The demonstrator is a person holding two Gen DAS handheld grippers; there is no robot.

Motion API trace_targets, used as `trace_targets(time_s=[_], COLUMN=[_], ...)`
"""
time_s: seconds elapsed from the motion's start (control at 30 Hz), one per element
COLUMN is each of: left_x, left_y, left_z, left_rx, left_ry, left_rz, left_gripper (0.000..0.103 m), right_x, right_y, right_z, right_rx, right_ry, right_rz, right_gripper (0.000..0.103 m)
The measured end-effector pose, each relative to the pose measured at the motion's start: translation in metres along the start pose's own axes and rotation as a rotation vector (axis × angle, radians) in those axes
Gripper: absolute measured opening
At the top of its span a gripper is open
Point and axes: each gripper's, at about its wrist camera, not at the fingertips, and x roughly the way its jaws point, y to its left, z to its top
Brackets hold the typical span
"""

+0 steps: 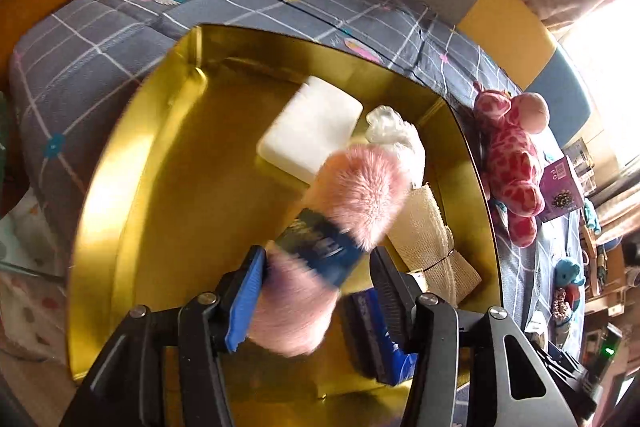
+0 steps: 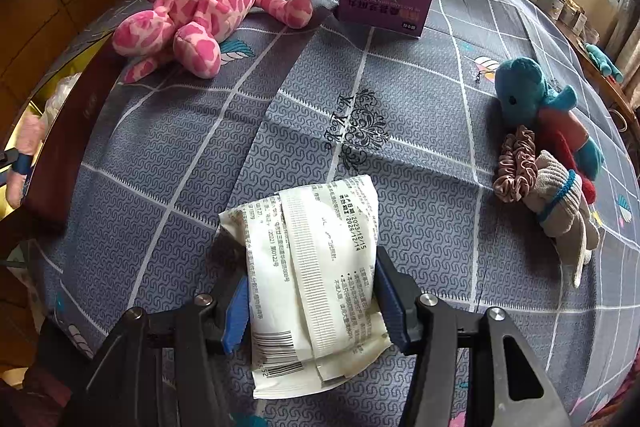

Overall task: Organize soft objects
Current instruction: 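Carry the pink towel roll into the gold tin and open the left gripper, then carry the white paper packet into the gold tin and open the right gripper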

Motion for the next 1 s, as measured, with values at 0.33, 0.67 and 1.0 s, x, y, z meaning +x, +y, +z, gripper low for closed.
trace_targets(time_s=[0.33,0.67,1.0], left_x=[-0.025,-0.060,-0.067], left_y=[-0.014,-0.032,-0.041], left_z=[-0.003,-0.017,-0.025], left_rx=[0.130,0.247,0.285], left_ry=[-0.129,-0.250,-0.258], left_rz=[0.102,0.148,0.137], left_gripper=[0.058,0.066,0.066], right_x=[-0.001,-0.012,-0.045], right_y=[0.003,0.010,0.069], right_z=[-0.001,0.004,0.034], right_rx=[0.002,0.029,-0.076], right_ry=[-0.011,-0.029,-0.110], right_rz=[-0.023,-0.012,0.122], right_gripper=[0.056,0.055,0.055])
